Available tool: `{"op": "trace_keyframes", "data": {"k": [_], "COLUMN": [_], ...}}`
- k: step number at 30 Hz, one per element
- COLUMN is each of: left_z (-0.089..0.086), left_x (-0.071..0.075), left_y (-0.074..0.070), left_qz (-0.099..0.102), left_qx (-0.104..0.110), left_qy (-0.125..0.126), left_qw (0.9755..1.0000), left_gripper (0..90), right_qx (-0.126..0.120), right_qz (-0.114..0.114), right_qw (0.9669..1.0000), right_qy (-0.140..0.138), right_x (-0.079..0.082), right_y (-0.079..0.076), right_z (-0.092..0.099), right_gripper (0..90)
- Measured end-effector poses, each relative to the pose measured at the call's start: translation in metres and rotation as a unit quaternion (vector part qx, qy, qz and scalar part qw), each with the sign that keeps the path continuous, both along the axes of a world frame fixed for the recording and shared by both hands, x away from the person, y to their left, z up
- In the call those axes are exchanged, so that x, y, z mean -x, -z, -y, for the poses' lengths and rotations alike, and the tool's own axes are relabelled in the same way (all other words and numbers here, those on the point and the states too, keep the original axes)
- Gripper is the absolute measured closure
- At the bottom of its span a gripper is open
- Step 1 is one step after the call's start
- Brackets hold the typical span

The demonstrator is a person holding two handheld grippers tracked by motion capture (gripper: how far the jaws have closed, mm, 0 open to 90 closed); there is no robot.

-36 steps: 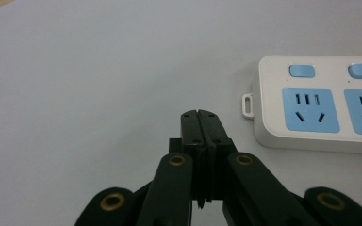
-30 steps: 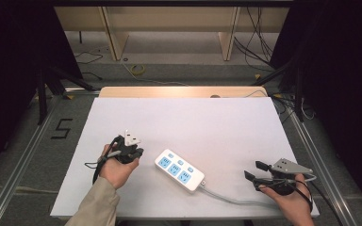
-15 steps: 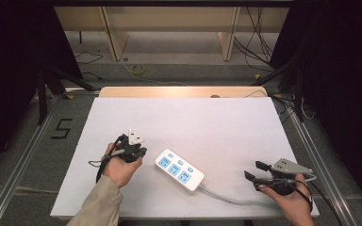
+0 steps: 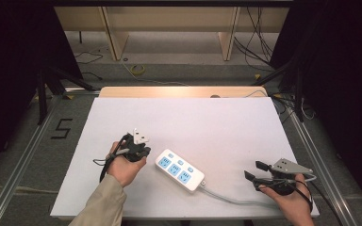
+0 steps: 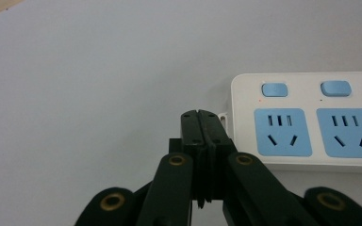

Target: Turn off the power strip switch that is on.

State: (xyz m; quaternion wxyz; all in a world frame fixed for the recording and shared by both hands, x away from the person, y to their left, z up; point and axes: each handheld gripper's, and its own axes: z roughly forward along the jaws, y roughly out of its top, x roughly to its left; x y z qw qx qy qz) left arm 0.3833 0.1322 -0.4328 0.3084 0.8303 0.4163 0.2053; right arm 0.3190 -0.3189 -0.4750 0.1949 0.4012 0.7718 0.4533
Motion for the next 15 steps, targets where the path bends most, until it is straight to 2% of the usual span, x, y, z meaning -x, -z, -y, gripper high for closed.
{"op": "trace_keyframes", "data": {"k": [15], "left_z": [0.012], "left_x": [-0.002], "left_y": [-0.001], "left_qz": [-0.001], "left_qx": [0.000], "left_qy": [0.012], "left_qw": [0.9999], "left_gripper": [89.8], "right_qx": [0.000], "right_qz": [-0.001], "right_qw": [1.0000], "right_qy": [-0.001], "right_x": [0.000], "right_y": [0.000], "right_z": [0.000], "right_gripper": [36.9]}}
